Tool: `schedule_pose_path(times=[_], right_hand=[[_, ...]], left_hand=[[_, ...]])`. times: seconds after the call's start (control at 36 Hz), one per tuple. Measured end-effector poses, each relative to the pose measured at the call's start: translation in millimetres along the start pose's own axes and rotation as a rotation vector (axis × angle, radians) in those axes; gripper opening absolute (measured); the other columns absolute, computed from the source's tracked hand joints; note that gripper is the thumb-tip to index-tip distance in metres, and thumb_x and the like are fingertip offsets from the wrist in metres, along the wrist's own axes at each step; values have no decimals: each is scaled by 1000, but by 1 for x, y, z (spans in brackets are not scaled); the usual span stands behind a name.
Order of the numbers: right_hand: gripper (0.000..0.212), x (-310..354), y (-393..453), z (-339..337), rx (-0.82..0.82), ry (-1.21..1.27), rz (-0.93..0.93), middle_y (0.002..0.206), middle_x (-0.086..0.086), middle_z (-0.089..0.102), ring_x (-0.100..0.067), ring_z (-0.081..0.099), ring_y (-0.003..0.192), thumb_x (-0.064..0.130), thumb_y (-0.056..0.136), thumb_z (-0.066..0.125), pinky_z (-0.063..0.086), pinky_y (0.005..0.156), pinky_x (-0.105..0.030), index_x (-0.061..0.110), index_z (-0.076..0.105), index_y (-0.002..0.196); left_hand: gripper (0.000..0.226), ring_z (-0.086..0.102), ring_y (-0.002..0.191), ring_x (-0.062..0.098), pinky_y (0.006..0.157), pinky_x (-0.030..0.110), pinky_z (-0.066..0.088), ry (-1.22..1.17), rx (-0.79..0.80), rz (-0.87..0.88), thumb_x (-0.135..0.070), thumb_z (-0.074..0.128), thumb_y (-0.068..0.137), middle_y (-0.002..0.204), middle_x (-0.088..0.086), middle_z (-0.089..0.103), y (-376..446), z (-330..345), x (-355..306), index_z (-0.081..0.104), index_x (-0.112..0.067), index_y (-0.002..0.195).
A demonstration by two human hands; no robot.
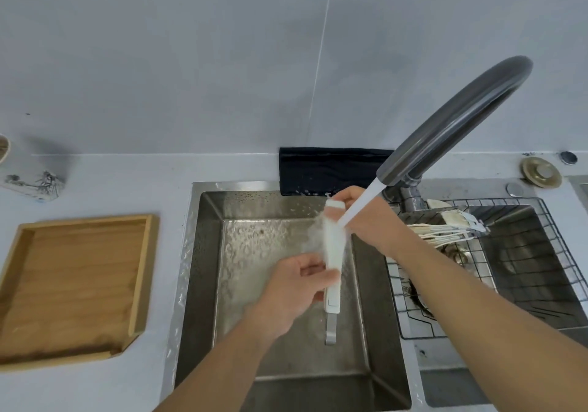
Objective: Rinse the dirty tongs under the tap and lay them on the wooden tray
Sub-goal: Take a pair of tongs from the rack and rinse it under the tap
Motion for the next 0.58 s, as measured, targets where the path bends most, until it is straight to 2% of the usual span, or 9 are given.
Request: schedule_pose_path(times=[0.03, 0.14, 0.22, 0.28, 0.36, 0.42, 0.44, 0.5, 0.58], right_hand=[[17, 3, 0, 0, -38, 16, 4, 77, -1, 68, -13, 63, 69, 28, 87, 77, 52, 60, -26, 15, 66, 90], [27, 2, -3, 0, -150, 85, 3, 63, 2, 59, -12, 53, 55, 26, 100, 61, 44, 50, -22, 18, 59, 74], [18, 0, -8, 3, -122, 184, 6, 64, 8, 60, -11, 52, 57, 23, 100, 60, 44, 51, -23, 20, 64, 82], [5, -1, -14, 8, -40, 202, 9, 77, 5, 66, -11, 59, 67, 18, 99, 62, 50, 55, -22, 19, 66, 102], [51, -11, -21, 21, 113, 225, 11, 99, -1, 66, -11, 64, 84, 13, 88, 76, 54, 68, -23, 27, 54, 132], [70, -15, -24, 27, 138, 205, -16, 105, 0, 63, -14, 61, 91, 13, 78, 85, 57, 79, -31, 34, 50, 135], [69, -15, -24, 27, 116, 201, -27, 104, 1, 62, -14, 61, 92, 14, 76, 87, 58, 82, -34, 37, 52, 131], [57, -13, -23, 26, 47, 226, -44, 97, 3, 64, -13, 63, 89, 17, 75, 87, 59, 80, -35, 37, 57, 120], [39, -9, -23, 24, -34, 232, -20, 93, 4, 69, -15, 69, 88, 30, 84, 79, 60, 74, -37, 33, 57, 116]], left_hand=[[19, 71, 76, 14, 67, 25, 58, 8, -1, 4, -5, 74, 86, 89, 5, 76, -1, 0, 1, 73, -11, 104], [28, 74, 92, 26, 81, 38, 59, 36, -11, 15, -12, 78, 84, 98, 8, 78, -3, -1, 1, 73, -12, 111], [19, 70, 78, 18, 71, 30, 58, 40, -17, 31, -11, 77, 84, 90, 7, 76, -4, -2, -1, 75, -15, 103], [15, 69, 75, 16, 69, 30, 58, 41, -19, 50, -9, 75, 85, 89, 12, 76, -5, -3, -2, 76, -16, 98], [12, 71, 78, 20, 80, 43, 60, 39, -34, 71, -9, 75, 85, 94, 16, 76, -5, -4, -5, 77, -17, 94], [11, 72, 82, 25, 82, 46, 60, 53, -49, 79, -11, 75, 85, 95, 15, 76, -6, -4, -5, 77, -18, 94], [11, 72, 83, 27, 81, 44, 60, 52, -56, 82, -12, 76, 86, 95, 14, 76, -7, -4, -4, 77, -19, 94], [13, 70, 77, 21, 72, 31, 60, 34, -63, 79, -13, 76, 86, 94, 14, 76, -8, -3, -2, 76, -18, 97], [19, 61, 65, 9, 59, 21, 48, 42, -98, 79, -18, 77, 83, 81, 3, 71, -8, -3, 0, 75, -16, 102]])
Point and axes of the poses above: each hand's wrist, its own y-axis towards the middle knuckle, its own z-axis out of the palm, x = y × z, the point moved 4 cm from there along y, towards the middle knuckle
